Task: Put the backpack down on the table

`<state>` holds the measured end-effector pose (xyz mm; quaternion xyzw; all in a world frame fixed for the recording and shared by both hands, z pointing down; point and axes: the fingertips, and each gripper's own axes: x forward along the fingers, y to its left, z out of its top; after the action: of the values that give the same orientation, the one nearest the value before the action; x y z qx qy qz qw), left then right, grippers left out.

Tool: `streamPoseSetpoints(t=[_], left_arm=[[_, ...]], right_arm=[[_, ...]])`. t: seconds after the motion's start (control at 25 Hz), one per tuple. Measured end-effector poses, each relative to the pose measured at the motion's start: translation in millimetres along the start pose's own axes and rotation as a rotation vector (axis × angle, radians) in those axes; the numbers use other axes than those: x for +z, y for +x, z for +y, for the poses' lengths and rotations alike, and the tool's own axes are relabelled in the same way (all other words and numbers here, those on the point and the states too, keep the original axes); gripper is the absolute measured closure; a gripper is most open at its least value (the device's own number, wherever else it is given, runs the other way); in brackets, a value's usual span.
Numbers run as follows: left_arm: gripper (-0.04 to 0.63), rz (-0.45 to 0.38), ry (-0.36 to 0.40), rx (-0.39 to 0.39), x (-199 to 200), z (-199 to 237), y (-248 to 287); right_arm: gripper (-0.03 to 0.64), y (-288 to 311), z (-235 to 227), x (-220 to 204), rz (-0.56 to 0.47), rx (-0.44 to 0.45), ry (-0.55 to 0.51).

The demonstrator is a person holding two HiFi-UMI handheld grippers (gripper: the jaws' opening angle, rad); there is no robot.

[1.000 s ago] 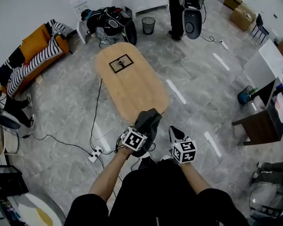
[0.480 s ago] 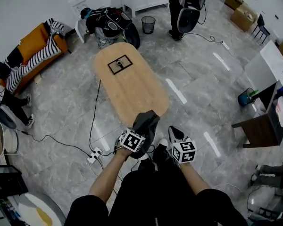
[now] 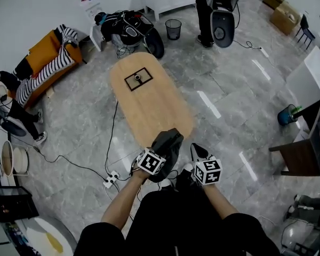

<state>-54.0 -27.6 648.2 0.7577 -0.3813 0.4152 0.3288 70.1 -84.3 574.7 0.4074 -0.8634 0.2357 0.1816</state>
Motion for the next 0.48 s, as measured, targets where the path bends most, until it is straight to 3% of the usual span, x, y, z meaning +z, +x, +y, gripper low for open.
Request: streamPoseSetpoints(t=[0.48], left_arm=[[0.499,-0.019,-0.001,0.019,85.6,-2.2,25.1]], right_arm=[[0.606,12.4,-74.4,24.1,0.002,0.003,0.051]])
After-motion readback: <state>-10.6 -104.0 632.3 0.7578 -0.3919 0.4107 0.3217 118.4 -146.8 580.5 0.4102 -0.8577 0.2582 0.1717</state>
